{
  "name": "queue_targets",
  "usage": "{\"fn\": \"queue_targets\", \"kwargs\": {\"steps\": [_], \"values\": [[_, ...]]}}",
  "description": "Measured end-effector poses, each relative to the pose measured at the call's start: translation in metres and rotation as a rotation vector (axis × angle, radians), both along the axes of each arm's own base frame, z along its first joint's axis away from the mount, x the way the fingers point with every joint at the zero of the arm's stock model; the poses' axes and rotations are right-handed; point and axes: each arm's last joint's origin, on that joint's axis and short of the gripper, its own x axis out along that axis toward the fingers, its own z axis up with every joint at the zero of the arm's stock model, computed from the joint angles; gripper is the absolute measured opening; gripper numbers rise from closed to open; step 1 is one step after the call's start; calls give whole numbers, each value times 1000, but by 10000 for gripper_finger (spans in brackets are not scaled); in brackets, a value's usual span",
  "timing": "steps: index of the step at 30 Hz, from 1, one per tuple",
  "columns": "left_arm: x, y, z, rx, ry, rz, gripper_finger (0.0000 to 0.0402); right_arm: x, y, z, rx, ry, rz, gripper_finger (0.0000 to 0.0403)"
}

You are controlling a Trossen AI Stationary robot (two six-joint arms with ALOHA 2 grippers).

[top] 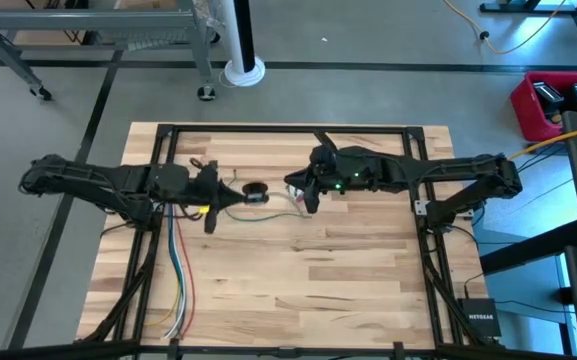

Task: Coil cords
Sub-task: Coil the green wire on the spool

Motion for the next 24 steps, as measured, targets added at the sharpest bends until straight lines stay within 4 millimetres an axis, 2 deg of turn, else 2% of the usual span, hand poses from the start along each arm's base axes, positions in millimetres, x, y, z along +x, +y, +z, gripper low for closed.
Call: {"fn": "queue_targets", "kwargs": {"steps": [7,14,21,24], "values": [[1,-7,5,-4,-55,-118,1,6,6,1,69,-1,171,39],[7,-9,3,5,-54,-139,0,13,7,-7,113,19,183,39],[23,-12,-4,8,-48,-181,0,19,7,-7,132,-16,197,39],[24,-12,-4,7,-54,-180,0,19,7,-7,135,-15,196,39]]}}
